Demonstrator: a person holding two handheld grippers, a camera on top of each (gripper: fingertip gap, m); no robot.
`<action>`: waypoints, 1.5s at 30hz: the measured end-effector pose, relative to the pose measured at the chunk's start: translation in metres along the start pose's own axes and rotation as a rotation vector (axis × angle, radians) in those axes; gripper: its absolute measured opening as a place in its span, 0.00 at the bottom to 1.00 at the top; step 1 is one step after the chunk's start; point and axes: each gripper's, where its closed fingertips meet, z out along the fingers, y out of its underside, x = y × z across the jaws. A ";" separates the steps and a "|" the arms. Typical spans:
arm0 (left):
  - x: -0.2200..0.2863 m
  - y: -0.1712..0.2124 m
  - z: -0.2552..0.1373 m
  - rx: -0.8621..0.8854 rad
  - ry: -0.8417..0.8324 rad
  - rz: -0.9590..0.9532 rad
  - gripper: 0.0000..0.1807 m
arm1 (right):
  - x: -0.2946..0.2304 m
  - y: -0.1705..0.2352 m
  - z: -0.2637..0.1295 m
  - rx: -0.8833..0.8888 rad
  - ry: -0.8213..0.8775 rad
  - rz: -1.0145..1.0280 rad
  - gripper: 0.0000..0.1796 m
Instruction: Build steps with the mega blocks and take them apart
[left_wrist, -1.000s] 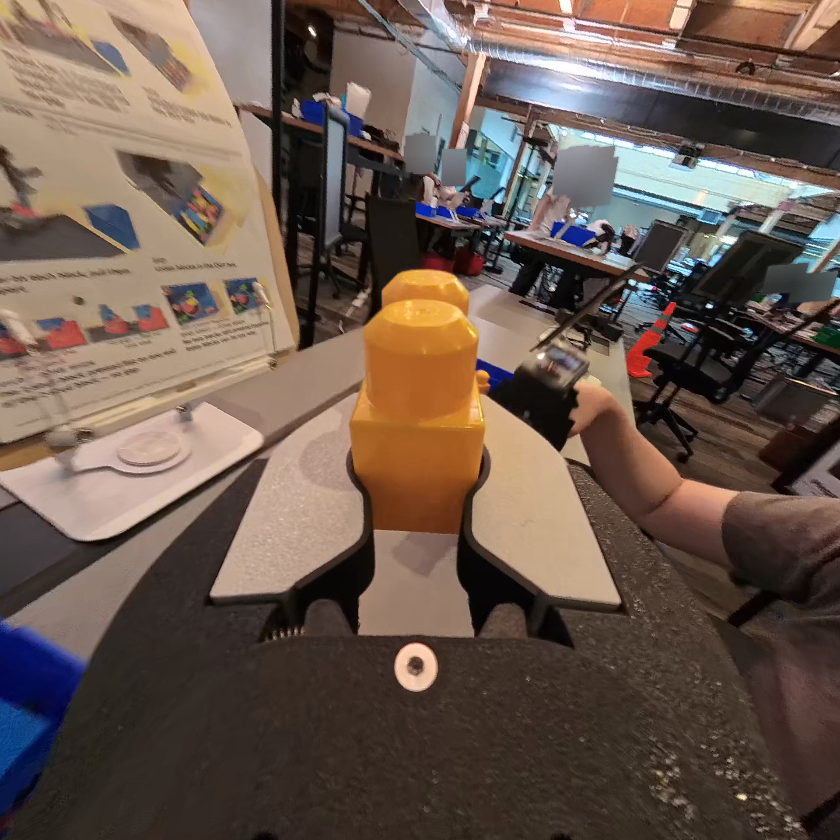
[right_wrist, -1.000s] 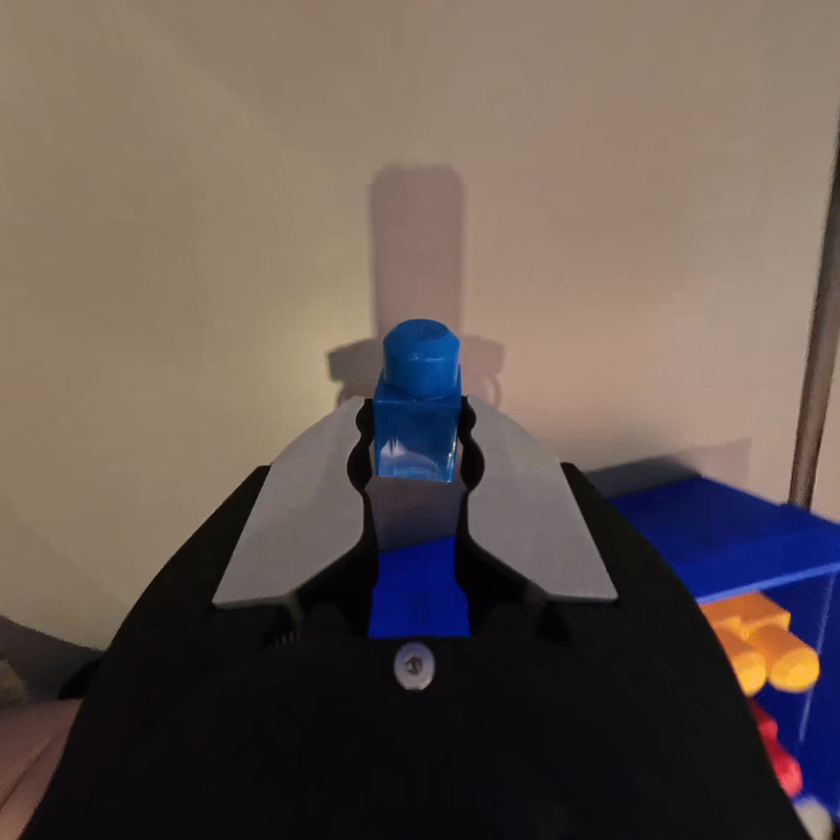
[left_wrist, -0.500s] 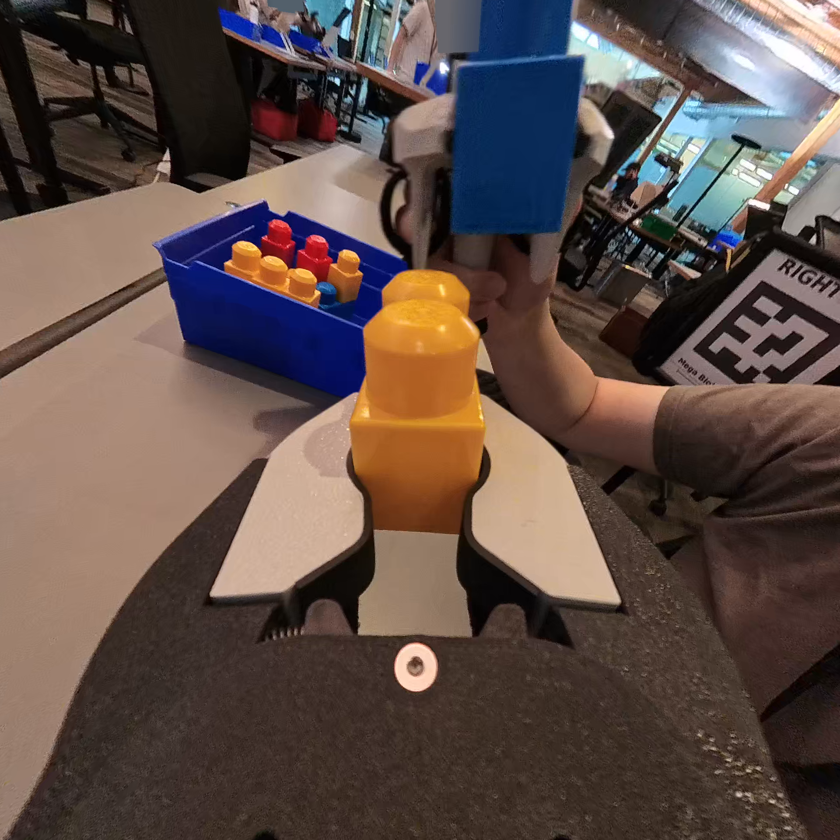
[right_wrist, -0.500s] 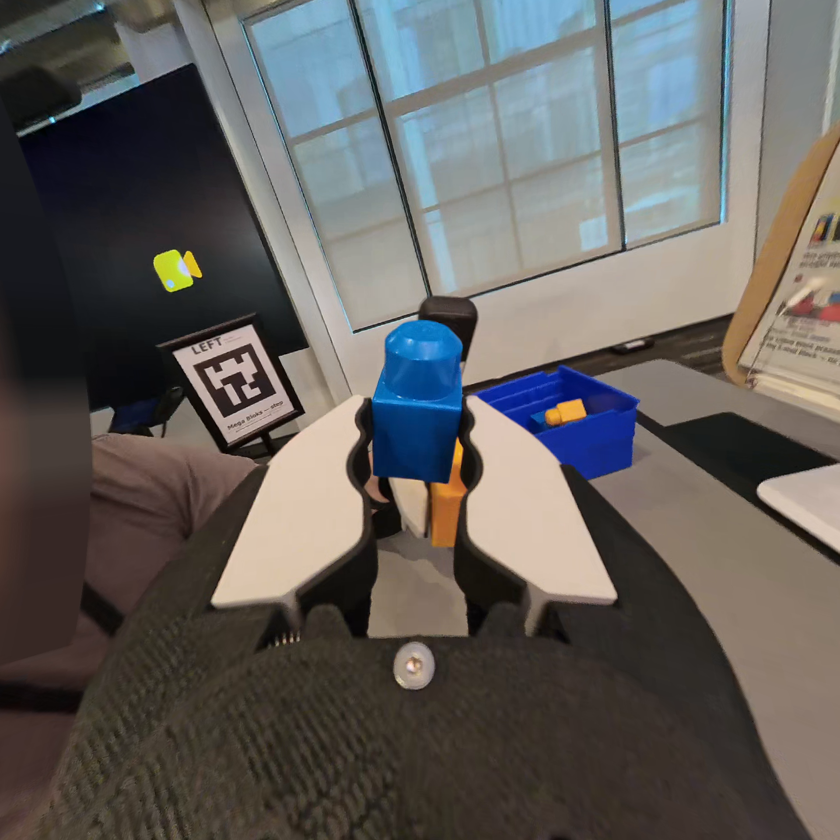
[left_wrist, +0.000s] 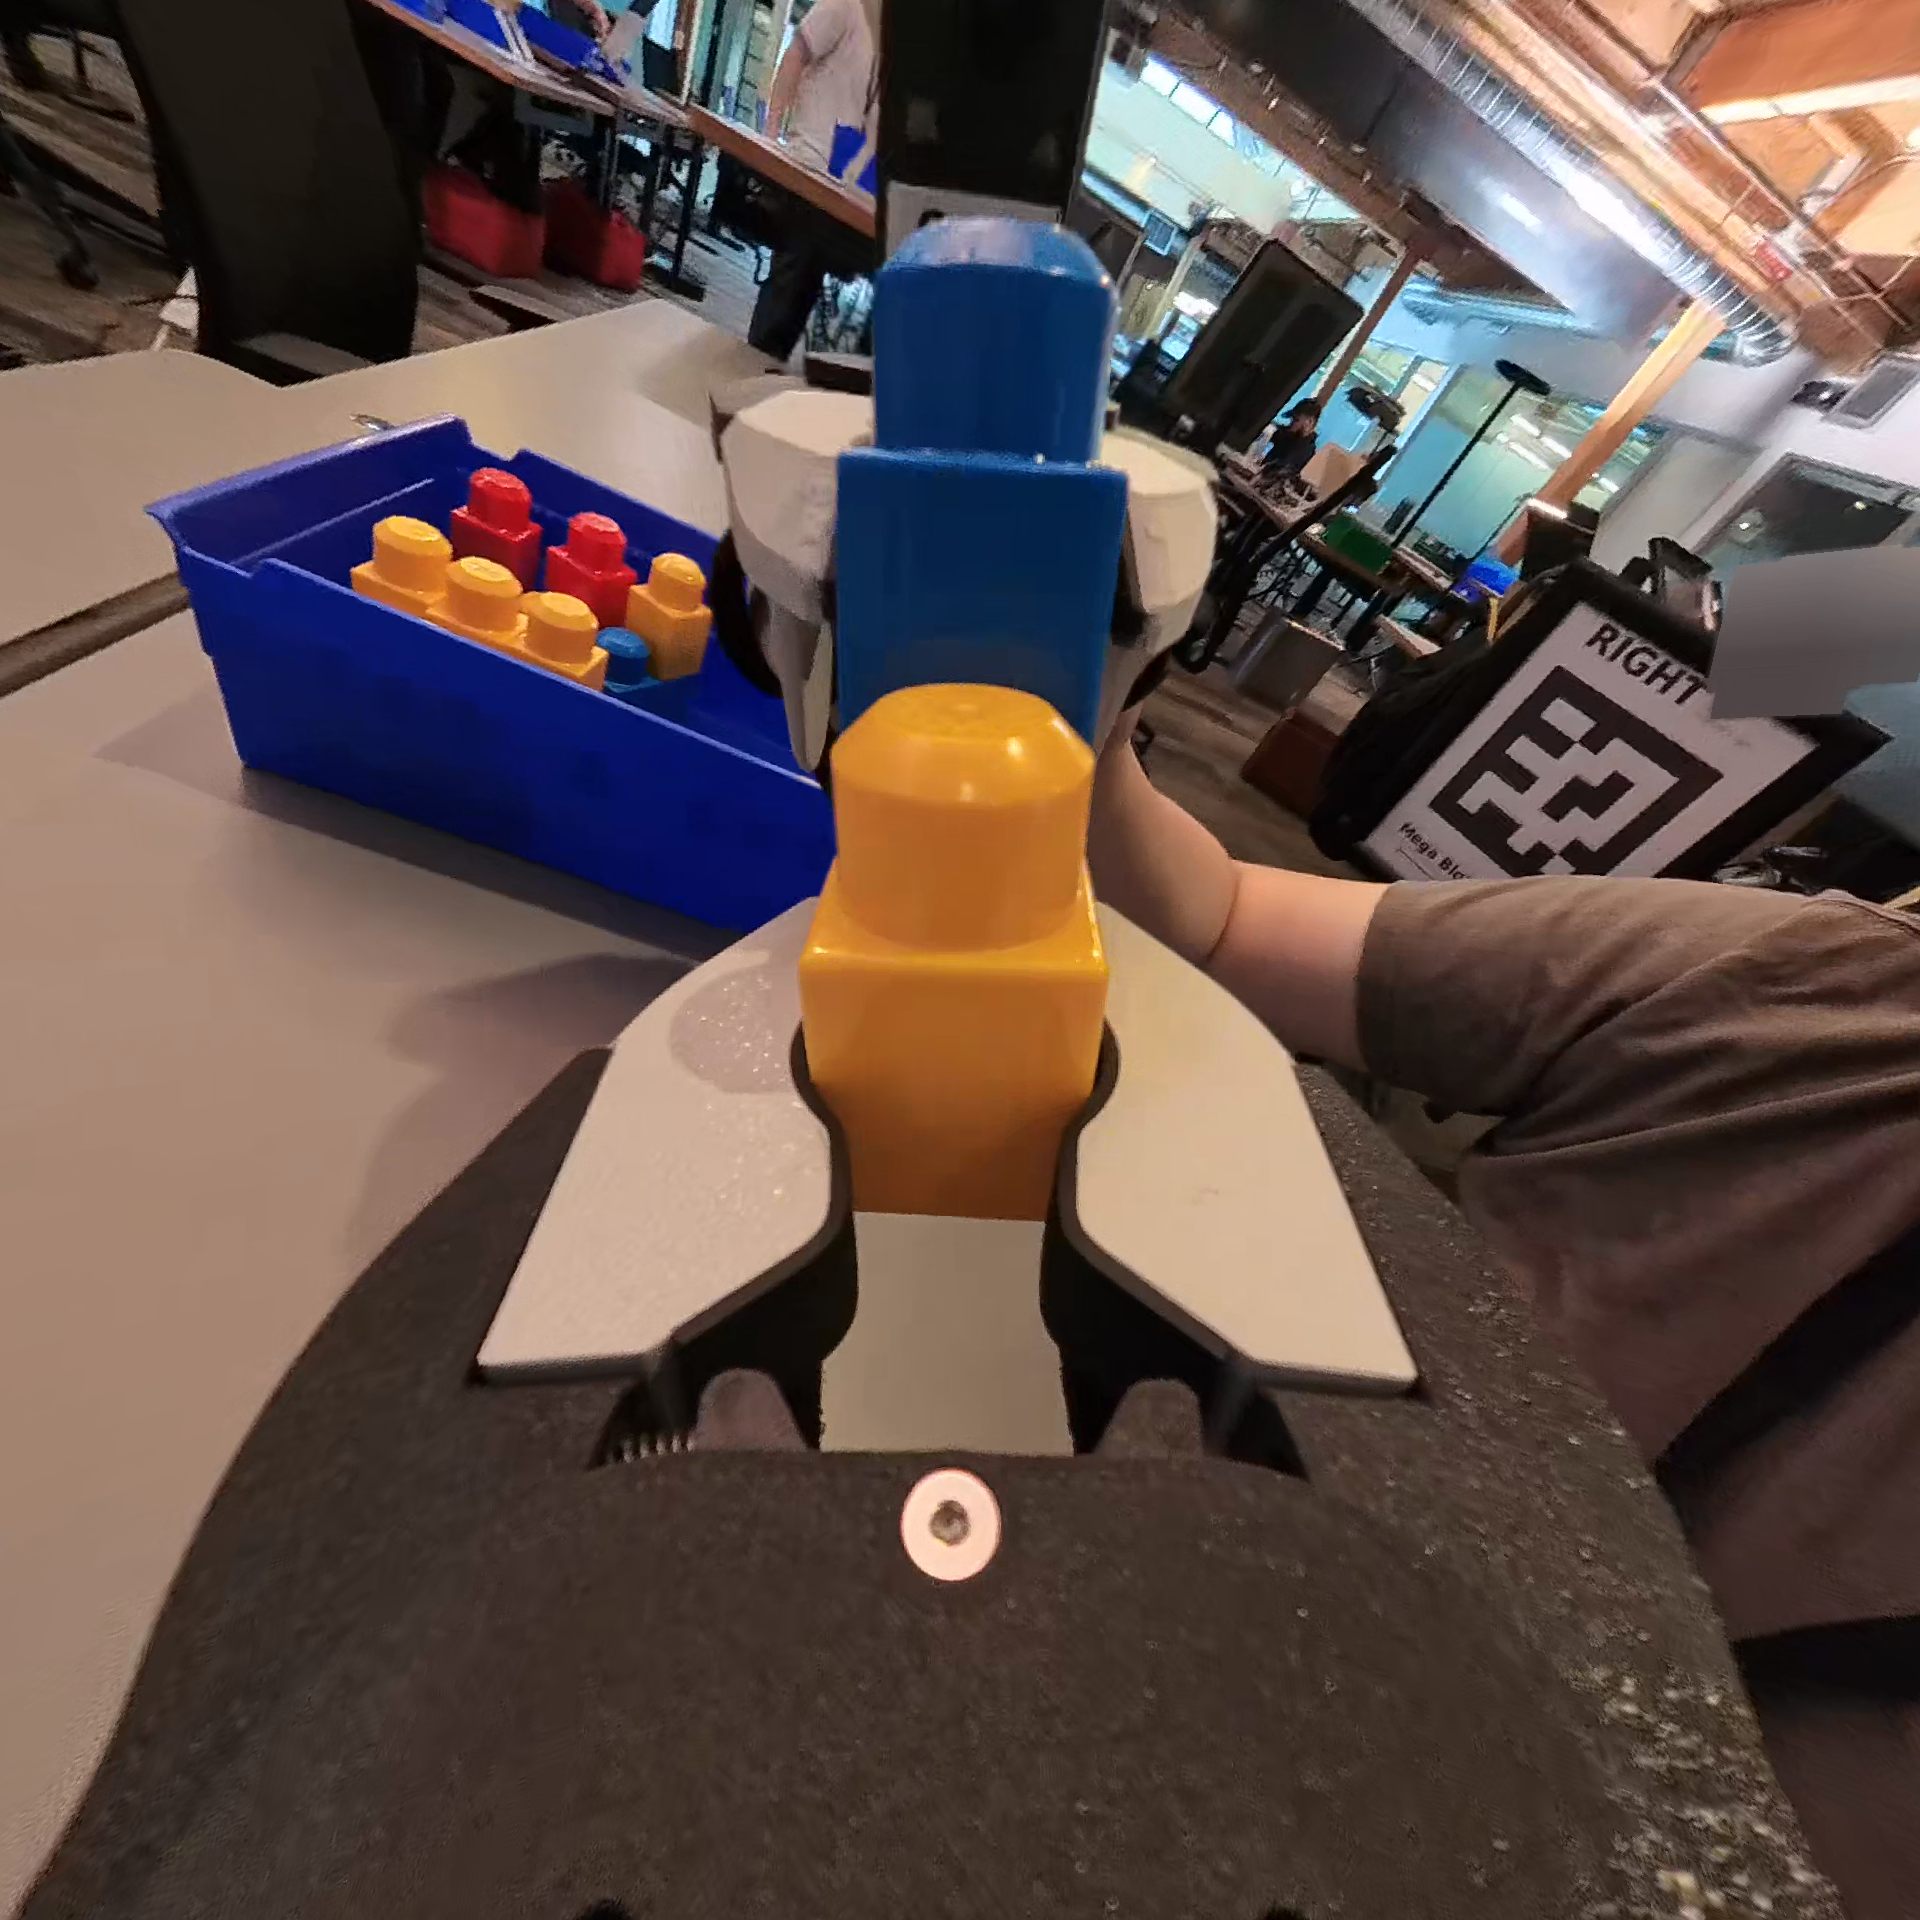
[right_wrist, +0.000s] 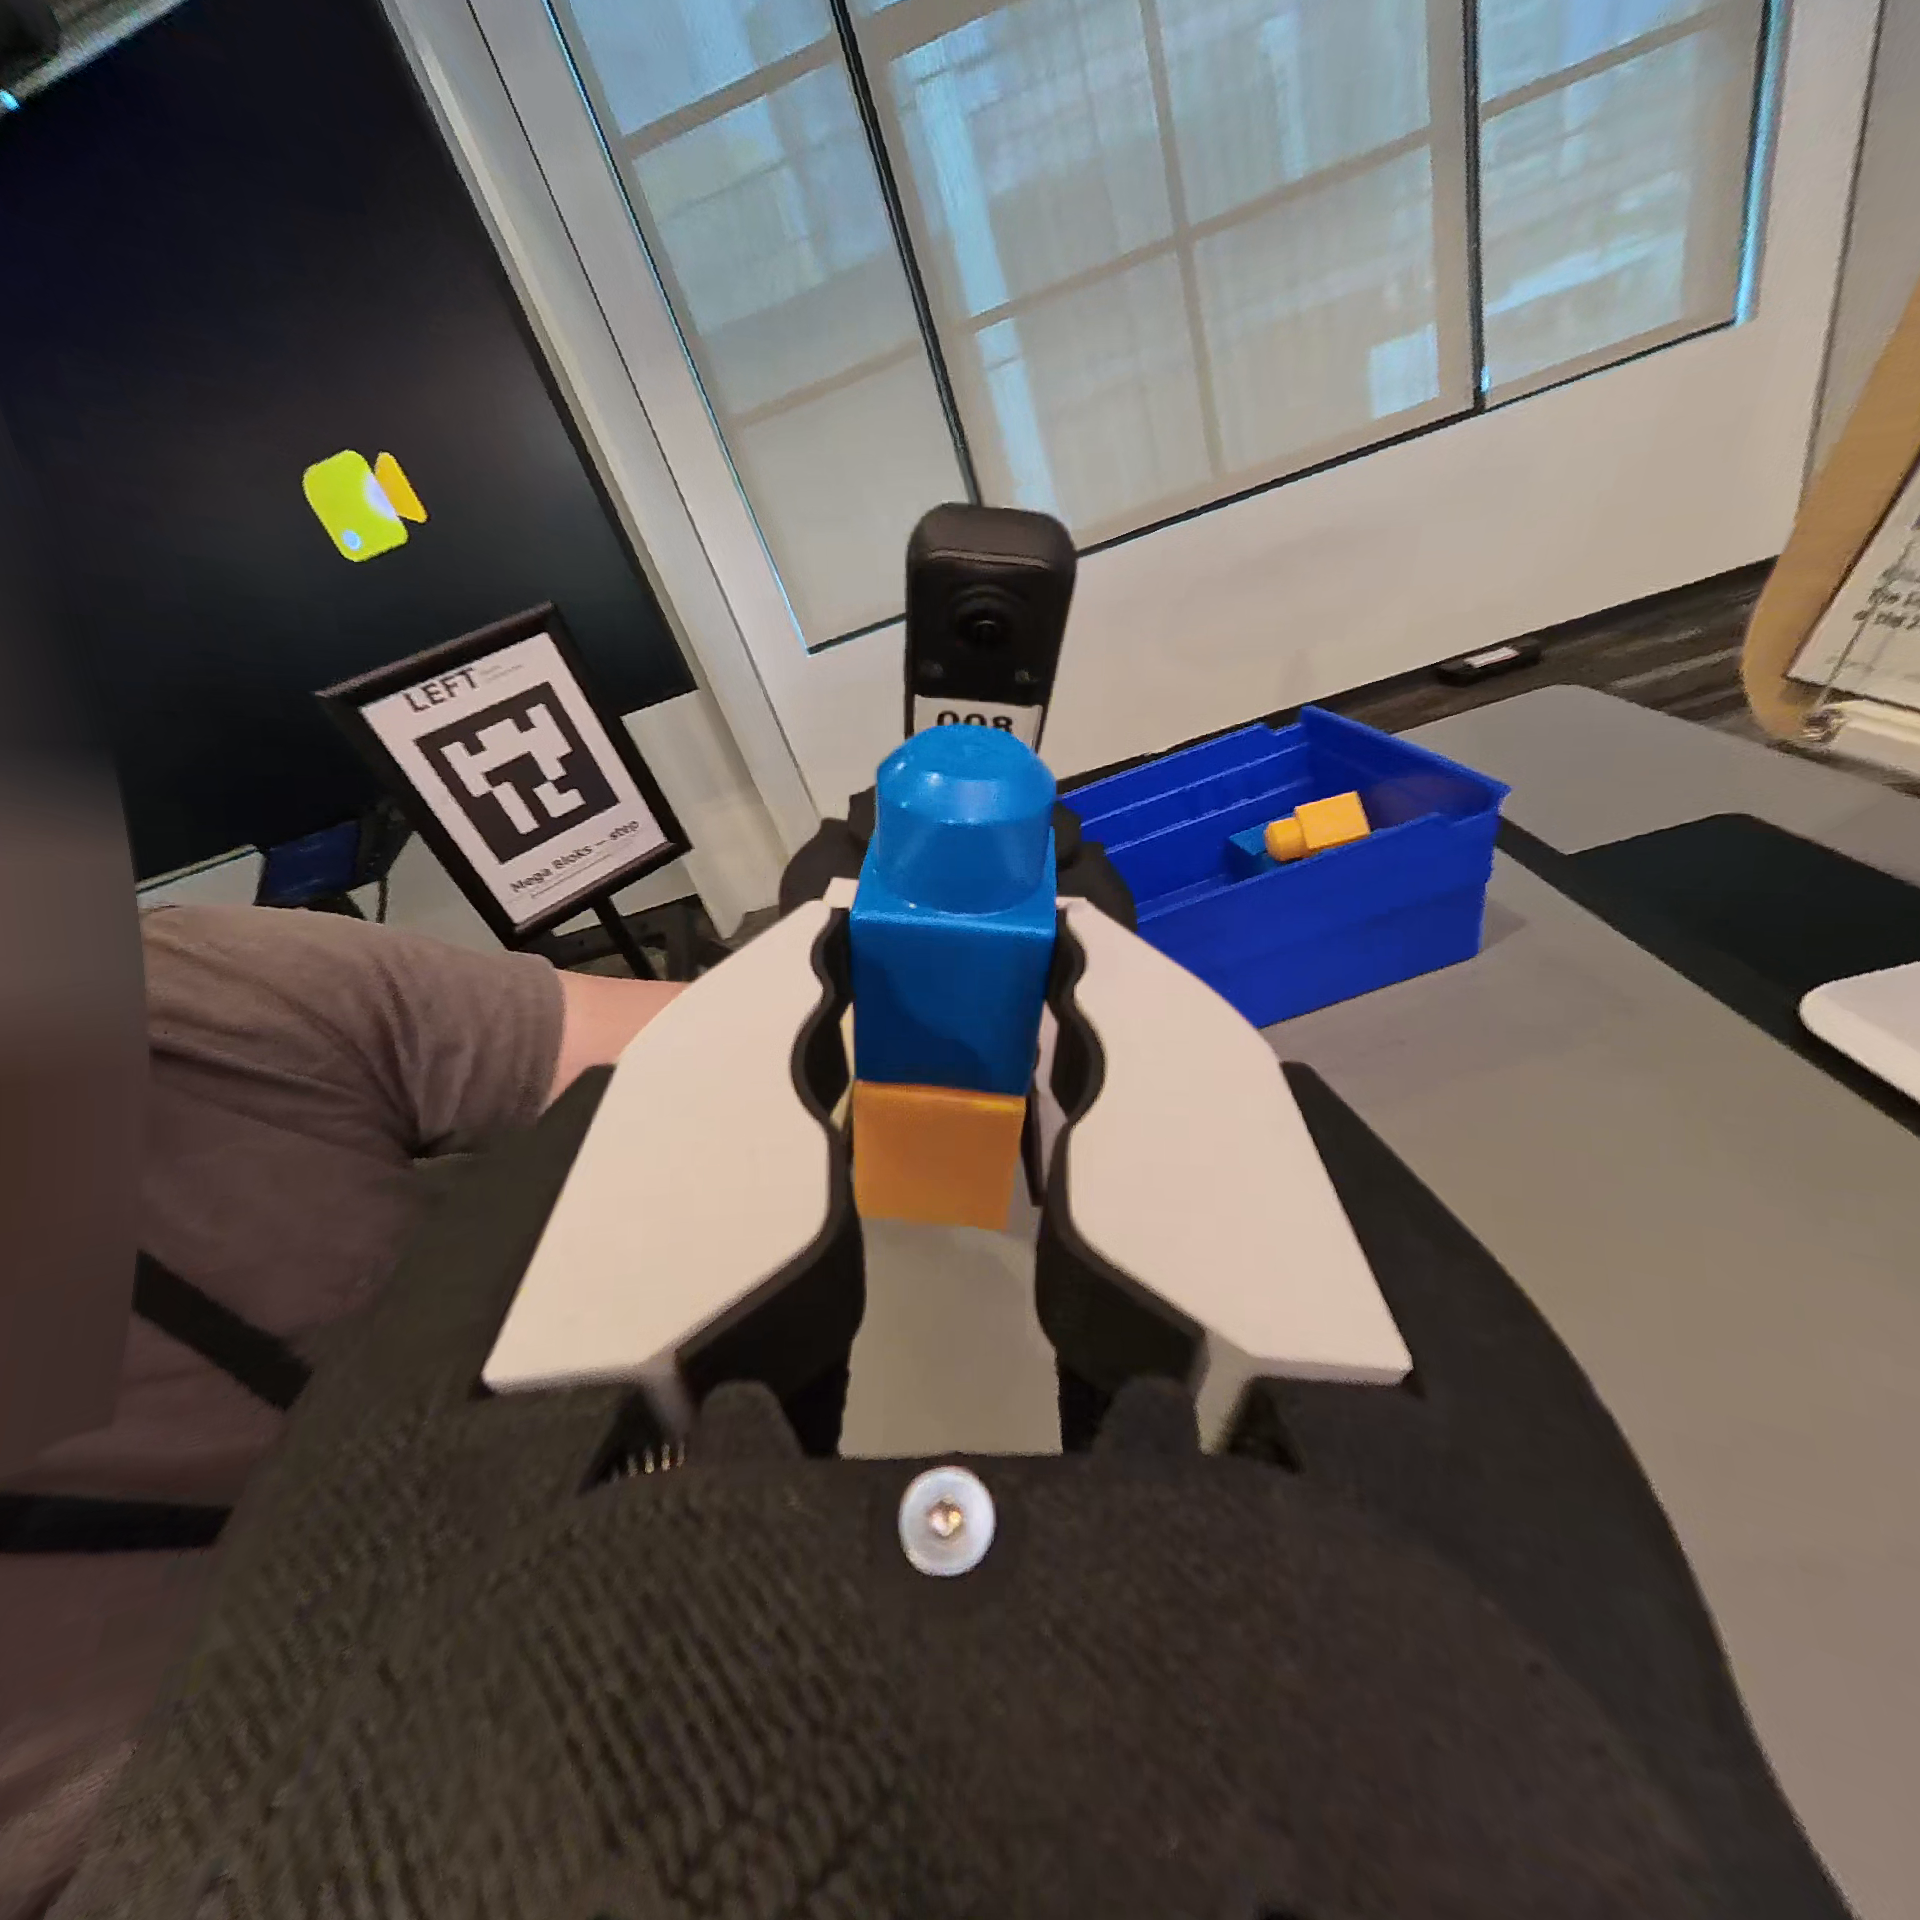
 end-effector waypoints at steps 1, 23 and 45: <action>0.000 0.000 -0.001 0.000 0.001 0.006 0.22 | 0.000 0.000 0.001 0.000 0.007 -0.007 0.21; -0.004 -0.005 -0.008 -0.003 -0.025 0.027 0.22 | 0.003 -0.005 -0.007 -0.033 0.057 -0.055 0.33; -0.022 0.060 0.015 -0.451 -0.244 0.339 0.42 | -0.008 0.060 -0.056 -0.801 0.257 -0.333 0.19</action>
